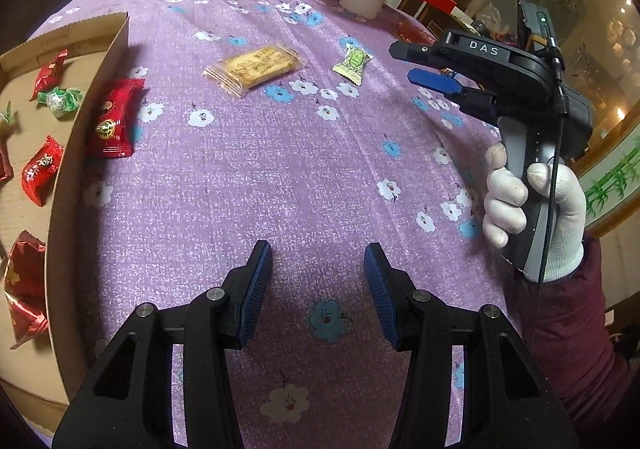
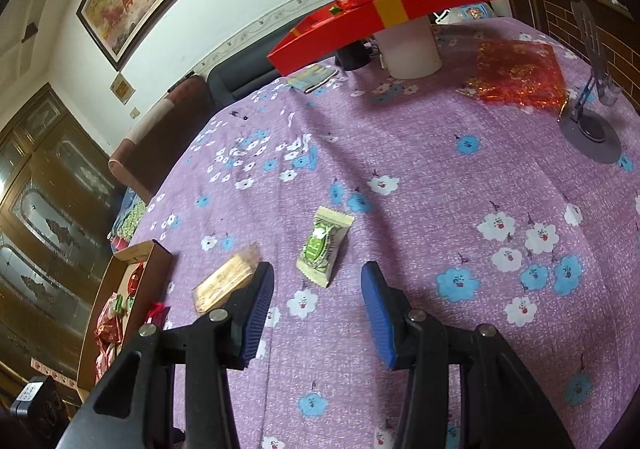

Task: Organize snacks
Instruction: 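Move both tools back over the remaining snacks on the table, then grasp the green-white sweet packet with the right tool while the left tool grasps the yellow pastry bar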

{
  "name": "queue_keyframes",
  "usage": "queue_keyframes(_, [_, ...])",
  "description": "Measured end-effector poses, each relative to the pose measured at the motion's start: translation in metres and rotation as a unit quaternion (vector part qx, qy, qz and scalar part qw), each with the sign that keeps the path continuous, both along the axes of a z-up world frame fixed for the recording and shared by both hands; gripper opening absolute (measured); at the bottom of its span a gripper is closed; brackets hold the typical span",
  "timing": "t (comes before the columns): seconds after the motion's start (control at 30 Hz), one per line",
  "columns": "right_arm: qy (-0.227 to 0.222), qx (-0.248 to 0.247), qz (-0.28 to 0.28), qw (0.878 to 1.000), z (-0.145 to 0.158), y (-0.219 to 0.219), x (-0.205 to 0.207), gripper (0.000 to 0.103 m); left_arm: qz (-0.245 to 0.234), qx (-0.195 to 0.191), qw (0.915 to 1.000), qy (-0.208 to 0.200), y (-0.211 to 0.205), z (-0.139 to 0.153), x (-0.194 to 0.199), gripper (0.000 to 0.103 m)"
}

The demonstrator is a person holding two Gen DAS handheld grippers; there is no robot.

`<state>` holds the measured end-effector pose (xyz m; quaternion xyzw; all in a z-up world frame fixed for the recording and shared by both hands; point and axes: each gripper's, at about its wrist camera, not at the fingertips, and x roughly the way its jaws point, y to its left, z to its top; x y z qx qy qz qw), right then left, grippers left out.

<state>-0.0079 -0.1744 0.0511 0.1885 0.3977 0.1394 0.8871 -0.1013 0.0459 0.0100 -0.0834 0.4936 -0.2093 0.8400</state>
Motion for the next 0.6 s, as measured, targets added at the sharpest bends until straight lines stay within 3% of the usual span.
queue_keyframes(0.13, [0.002, -0.004, 0.003, 1.0, 0.002, 0.004, 0.002, 0.049, -0.009, -0.021, 0.9997, -0.009, 0.001, -0.001, -0.005, 0.063])
queue_keyframes(0.2, [0.006, -0.01, 0.007, 1.0, 0.003, 0.008, 0.005, 0.049, -0.019, -0.038, 0.9991, -0.008, 0.001, 0.0, -0.007, 0.078])
queue_keyframes(0.23, [0.009, -0.017, 0.007, 1.0, 0.004, 0.012, 0.008, 0.049, -0.027, -0.039, 0.9989, -0.007, -0.001, 0.0, -0.009, 0.08])
queue_keyframes(0.37, [0.03, -0.031, 0.009, 0.999, -0.003, 0.026, 0.024, 0.049, -0.053, 0.01, 0.9984, -0.02, -0.014, 0.002, -0.014, 0.082])
queue_keyframes(0.5, [0.05, -0.047, -0.004, 0.998, -0.015, 0.035, 0.038, 0.049, -0.051, 0.003, 0.9987, 0.003, -0.011, 0.005, -0.01, 0.081])
queue_keyframes(0.6, [0.048, -0.066, -0.008, 0.997, -0.019, 0.041, 0.044, 0.049, -0.034, 0.019, 0.9989, -0.025, -0.003, 0.022, -0.001, 0.081])
